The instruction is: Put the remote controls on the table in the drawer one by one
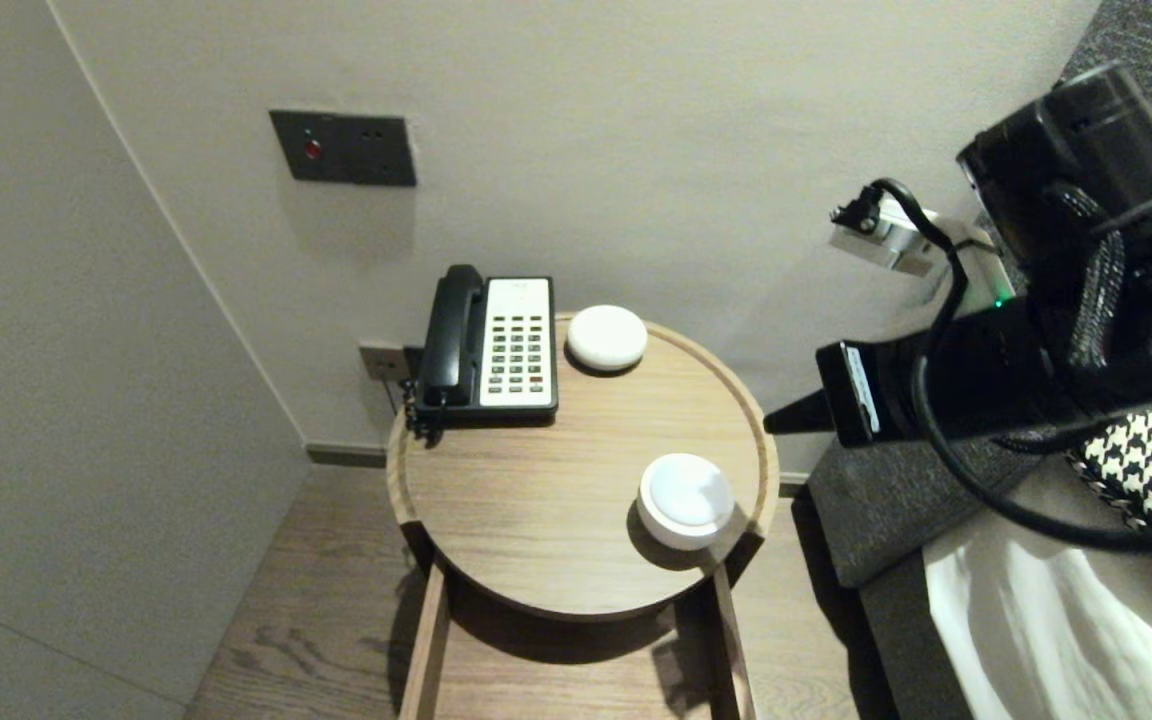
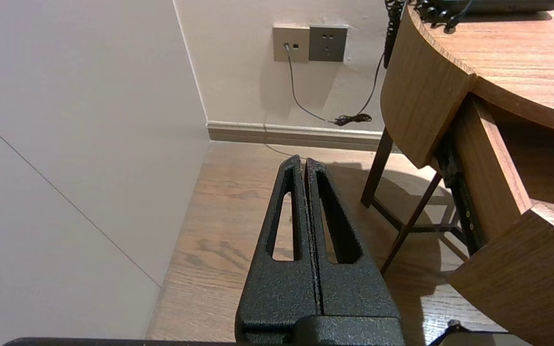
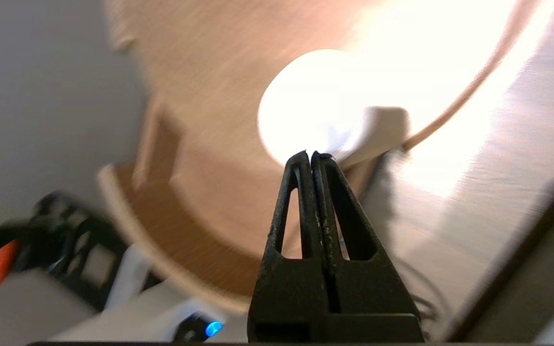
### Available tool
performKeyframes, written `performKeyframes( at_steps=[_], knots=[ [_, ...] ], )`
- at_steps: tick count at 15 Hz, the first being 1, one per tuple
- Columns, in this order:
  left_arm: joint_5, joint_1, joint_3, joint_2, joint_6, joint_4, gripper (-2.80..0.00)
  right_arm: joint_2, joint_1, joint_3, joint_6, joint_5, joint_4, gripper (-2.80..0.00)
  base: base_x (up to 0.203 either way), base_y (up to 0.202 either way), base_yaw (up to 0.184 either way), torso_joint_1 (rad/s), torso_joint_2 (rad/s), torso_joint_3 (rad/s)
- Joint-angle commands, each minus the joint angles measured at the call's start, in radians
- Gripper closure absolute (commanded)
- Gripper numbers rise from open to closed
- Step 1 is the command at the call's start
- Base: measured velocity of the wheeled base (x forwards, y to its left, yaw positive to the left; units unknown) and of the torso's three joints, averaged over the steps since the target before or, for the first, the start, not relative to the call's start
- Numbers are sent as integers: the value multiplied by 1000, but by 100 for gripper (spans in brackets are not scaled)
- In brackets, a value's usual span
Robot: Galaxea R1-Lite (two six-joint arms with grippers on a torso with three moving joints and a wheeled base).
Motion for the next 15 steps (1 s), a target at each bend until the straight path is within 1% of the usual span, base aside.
performKeyframes(
  at_steps=[1, 3, 4, 5, 7, 8, 13, 15],
  knots=[
    [0, 0, 0, 0, 0, 0, 0, 181, -33, -233, -20, -34, 173, 0, 0, 0, 0, 0, 0, 0],
    [0, 0, 0, 0, 0, 1, 0, 286, -40, -376, -36, -71, 310, 0, 0, 0, 0, 0, 0, 0],
    [0, 0, 0, 0, 0, 0, 0, 315, -34, -399, -43, -115, 356, 0, 0, 0, 0, 0, 0, 0],
    [0, 0, 0, 0, 0, 0, 0, 325, -22, -401, -47, -141, 371, 0, 0, 0, 0, 0, 0, 0],
    [0, 0, 0, 0, 0, 0, 0, 322, -15, -401, -46, -144, 371, 0, 0, 0, 0, 0, 0, 0],
    [0, 0, 0, 0, 0, 1, 0, 320, -8, -401, -46, -144, 376, -280, 0, 0, 0, 0, 0, 0],
    [0, 0, 0, 0, 0, 1, 0, 321, 41, -401, -42, -149, 377, -280, 0, 0, 0, 0, 0, 0],
    [0, 0, 0, 0, 0, 0, 0, 329, 41, -399, -37, -158, 378, -280, 0, 0, 0, 0, 0, 0]
  ],
)
